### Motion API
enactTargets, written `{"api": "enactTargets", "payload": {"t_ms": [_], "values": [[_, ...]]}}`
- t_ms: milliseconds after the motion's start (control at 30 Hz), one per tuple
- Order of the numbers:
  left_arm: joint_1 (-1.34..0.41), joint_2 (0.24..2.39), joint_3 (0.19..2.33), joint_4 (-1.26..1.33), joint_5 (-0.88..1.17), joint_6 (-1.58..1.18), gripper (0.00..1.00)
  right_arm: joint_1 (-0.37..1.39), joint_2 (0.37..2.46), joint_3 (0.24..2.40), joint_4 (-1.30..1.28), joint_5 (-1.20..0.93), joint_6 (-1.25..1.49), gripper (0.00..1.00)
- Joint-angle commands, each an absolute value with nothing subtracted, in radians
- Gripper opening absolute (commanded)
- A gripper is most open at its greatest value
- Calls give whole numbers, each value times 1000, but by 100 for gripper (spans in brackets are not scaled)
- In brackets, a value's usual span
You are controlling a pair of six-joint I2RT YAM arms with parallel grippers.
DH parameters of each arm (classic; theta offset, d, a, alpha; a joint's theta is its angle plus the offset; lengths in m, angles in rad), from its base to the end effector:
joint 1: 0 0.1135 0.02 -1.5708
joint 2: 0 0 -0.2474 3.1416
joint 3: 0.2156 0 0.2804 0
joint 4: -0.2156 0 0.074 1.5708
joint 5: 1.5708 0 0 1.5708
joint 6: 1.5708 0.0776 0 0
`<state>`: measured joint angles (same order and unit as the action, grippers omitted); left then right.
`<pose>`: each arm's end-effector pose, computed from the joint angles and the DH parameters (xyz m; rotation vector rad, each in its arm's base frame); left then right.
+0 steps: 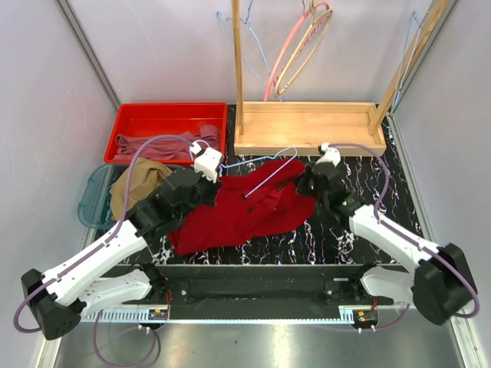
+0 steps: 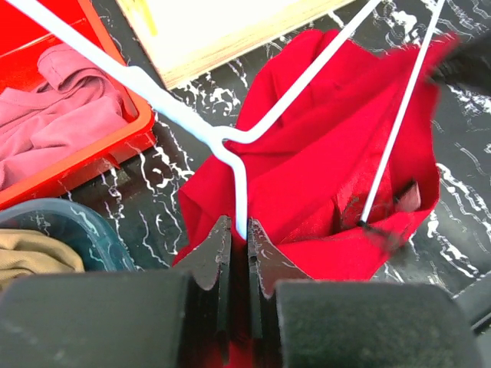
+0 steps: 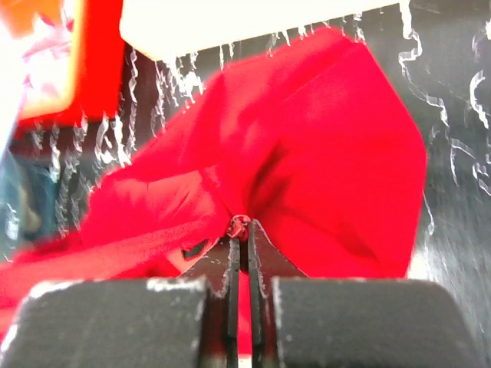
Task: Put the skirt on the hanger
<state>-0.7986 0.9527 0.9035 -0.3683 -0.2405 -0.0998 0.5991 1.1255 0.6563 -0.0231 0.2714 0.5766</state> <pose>0.2154 -0.1946 0.3010 0.5332 1.9191 -0.3447 0.2727 0.1610 0.1961 0.1457 2.0690 0.4511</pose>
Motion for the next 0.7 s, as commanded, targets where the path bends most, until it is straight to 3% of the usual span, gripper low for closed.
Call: {"api": "enactTargets", "payload": {"t_ms": [0, 267, 667], "values": [[-795, 882, 897, -310, -239, -113, 0, 465, 1260, 849, -58, 99, 600, 0], [-798, 908, 896, -310, -258, -109, 0, 396, 1443, 1199, -359, 2, 549, 0], [-854, 966, 905, -337, -445, -60, 0, 298, 1482, 1405, -623, 29, 459, 0]]}}
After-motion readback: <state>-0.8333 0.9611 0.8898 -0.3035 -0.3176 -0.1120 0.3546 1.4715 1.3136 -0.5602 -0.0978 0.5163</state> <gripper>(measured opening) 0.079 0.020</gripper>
